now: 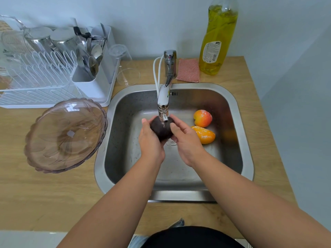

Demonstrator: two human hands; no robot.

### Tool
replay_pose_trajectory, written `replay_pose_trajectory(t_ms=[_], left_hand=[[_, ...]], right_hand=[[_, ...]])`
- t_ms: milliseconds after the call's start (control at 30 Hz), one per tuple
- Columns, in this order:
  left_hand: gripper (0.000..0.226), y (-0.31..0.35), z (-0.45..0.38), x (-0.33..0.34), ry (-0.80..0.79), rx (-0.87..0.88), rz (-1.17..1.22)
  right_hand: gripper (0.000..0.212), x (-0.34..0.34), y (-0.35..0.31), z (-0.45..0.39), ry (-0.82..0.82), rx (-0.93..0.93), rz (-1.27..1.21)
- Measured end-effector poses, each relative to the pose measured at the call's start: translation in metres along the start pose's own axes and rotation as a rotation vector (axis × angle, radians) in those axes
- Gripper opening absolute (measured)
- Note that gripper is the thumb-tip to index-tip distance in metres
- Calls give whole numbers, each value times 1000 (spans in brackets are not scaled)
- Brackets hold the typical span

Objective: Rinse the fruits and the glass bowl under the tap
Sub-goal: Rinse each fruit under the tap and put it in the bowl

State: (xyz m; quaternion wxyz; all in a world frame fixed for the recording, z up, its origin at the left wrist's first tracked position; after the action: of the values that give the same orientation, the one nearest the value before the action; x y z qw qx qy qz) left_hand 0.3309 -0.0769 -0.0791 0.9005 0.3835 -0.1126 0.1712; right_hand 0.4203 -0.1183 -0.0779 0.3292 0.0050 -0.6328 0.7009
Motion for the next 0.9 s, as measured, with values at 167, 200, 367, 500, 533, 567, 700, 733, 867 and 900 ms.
replay_pose_trajectory(t_ms=[167,200,367,500,533,567,700,733,867,900], left_hand=[[52,3,-1,0,-44,30,-96],[51,4,-1,1,-64,33,-127],[37,3,-6,2,-98,3,-230],[35,3,-7,-3,-106,-7,-174],[36,2,-7,-3,-105,3,-182],[37,0,-7,-3,-115,17,-187],[40,-12,-3,2,-124,37,-163],[41,-13,-4,2,-110,29,-131],[50,-13,-11,-6,-91,-39,-8],[52,-13,-12,-7,-94,-51,6]], right_hand=[[26,3,-6,-7,93,-9,-10],[26,3,-6,-8,118,-15,-7],[34,6,1,-6,121,8,5],[37,12,4,-5,62,-5,9],[34,11,3,-5,82,-5,-3],[30,11,2,-7,112,-2,-23],[26,8,5,-9,235,25,-103],[24,8,6,-9,227,31,-88],[32,6,8,-11,49,62,61],[36,7,7,-12,8,74,91]])
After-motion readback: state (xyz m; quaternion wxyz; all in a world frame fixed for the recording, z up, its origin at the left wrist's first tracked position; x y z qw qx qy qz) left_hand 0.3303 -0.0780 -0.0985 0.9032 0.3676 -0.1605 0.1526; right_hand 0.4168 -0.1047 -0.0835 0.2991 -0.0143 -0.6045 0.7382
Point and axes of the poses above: each hand's wrist, its own z-axis away from the middle knuckle, its own x-axis out of the palm, y = z × x, the point moved 3 cm from there along -z, towards the middle knuckle, and after that the axes turned 10 degrees about -x, right-handed, at the moved point
